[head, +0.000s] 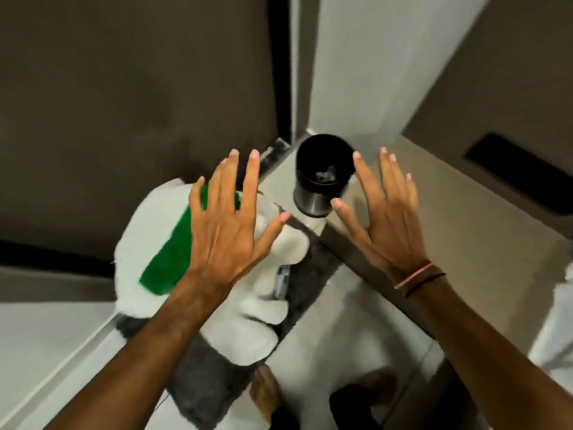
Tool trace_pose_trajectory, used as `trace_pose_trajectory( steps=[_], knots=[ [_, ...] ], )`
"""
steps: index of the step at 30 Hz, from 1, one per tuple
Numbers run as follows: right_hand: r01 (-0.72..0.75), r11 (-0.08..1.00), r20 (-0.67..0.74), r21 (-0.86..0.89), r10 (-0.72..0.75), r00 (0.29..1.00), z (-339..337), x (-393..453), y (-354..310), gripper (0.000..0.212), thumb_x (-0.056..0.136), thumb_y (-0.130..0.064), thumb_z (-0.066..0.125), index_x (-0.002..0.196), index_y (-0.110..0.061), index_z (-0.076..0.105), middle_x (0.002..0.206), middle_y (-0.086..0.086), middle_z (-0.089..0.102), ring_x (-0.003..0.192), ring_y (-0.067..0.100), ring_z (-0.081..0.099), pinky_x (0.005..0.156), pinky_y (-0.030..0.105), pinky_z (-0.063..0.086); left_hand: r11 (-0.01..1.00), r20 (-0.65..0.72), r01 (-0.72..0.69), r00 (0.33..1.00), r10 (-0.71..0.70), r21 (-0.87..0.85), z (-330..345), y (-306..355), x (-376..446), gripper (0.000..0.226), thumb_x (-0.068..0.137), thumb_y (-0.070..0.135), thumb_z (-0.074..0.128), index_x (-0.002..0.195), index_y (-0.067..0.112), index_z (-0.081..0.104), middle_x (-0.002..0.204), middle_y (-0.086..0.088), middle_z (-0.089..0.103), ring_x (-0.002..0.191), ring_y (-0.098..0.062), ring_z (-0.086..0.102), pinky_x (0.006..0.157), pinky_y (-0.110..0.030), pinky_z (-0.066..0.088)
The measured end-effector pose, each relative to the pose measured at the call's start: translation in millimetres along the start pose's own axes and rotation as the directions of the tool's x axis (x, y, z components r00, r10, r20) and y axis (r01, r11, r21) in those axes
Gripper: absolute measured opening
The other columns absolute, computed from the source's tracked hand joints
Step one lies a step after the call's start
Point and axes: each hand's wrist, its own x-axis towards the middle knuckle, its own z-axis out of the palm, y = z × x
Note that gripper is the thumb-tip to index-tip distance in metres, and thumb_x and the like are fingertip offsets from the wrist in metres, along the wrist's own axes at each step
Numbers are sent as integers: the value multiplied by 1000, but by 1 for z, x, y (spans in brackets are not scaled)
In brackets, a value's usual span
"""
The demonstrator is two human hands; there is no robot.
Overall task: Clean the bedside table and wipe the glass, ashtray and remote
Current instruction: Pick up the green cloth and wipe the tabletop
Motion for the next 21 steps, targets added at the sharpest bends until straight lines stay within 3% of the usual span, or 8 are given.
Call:
trace_pose_trajectory(
  steps=[3, 6, 9, 12, 14, 16, 18, 21],
  knots=[
    [71, 940, 96, 334, -108, 990, 33, 15, -67, 65, 99, -47, 50, 153, -14, 36, 158, 16, 36, 148, 30, 32, 119, 47, 28, 973, 20, 228, 974, -227, -40, -5, -62, -24, 65, 100, 54, 36, 153, 15, 33, 149, -17, 46, 129, -37, 51, 99, -52, 45],
    [79, 870, 173, 486, -185, 967, 72, 36, -131, 56, 96, -27, 64, 144, -5, 47, 143, 14, 54, 133, 28, 49, 112, 43, 38, 883, 267, 469, 855, -444, -33, -1, -123, -46, 61, 92, 58, 54, 139, 21, 43, 129, -13, 58, 113, -40, 60, 86, -53, 52],
    [56, 936, 307, 348, -171, 936, 101, 60, -166, 66, 90, -35, 68, 147, -12, 43, 139, 12, 54, 128, 30, 49, 110, 38, 38, 811, 511, 583, 710, -485, -42, 8, -151, -57, 54, 82, 58, 69, 122, 25, 55, 120, -5, 65, 111, -34, 61, 91, -49, 53],
    [217, 976, 368, -1, -202, 908, 118, 77, -178, 69, 85, -46, 69, 142, -14, 46, 133, 13, 53, 124, 34, 47, 101, 43, 42, 725, 580, 664, 668, -465, -184, 16, -161, -54, 50, 76, 45, 82, 112, 20, 58, 110, -7, 67, 103, -30, 64, 93, -48, 54],
    [228, 974, 357, -10, -209, 910, 118, 85, -177, 54, 83, -45, 72, 123, -11, 57, 120, 12, 59, 115, 33, 52, 90, 42, 43, 650, 635, 714, 633, -442, -260, 20, -164, -47, 43, 72, 34, 87, 102, 14, 62, 97, -6, 69, 93, -27, 66, 85, -40, 57],
    [148, 977, 315, 150, -190, 930, 110, 89, -164, 33, 82, -39, 76, 93, -11, 62, 93, 8, 61, 94, 30, 56, 77, 38, 44, 618, 666, 720, 633, -395, -317, 21, -160, -32, 26, 72, 24, 86, 87, 10, 70, 78, -2, 69, 79, -22, 67, 67, -29, 53],
    [69, 932, 207, 356, -151, 967, 99, 84, -141, 25, 80, -32, 79, 76, -16, 60, 69, -5, 50, 76, 25, 51, 71, 36, 42, 576, 622, 703, 683, -383, -418, 12, -152, -16, 16, 73, 18, 84, 78, 9, 71, 68, -2, 65, 68, -21, 62, 60, -27, 48],
    [-116, 829, 82, 547, 85, 993, 70, 66, -75, 18, 83, -28, 78, 82, -28, 61, 77, -20, 48, 78, 12, 52, 70, 14, 40, 492, 549, 610, 787, -281, -621, 3, -113, 27, 19, 71, 18, 80, 84, 8, 69, 80, -15, 66, 73, -26, 62, 70, -38, 52]
  ],
)
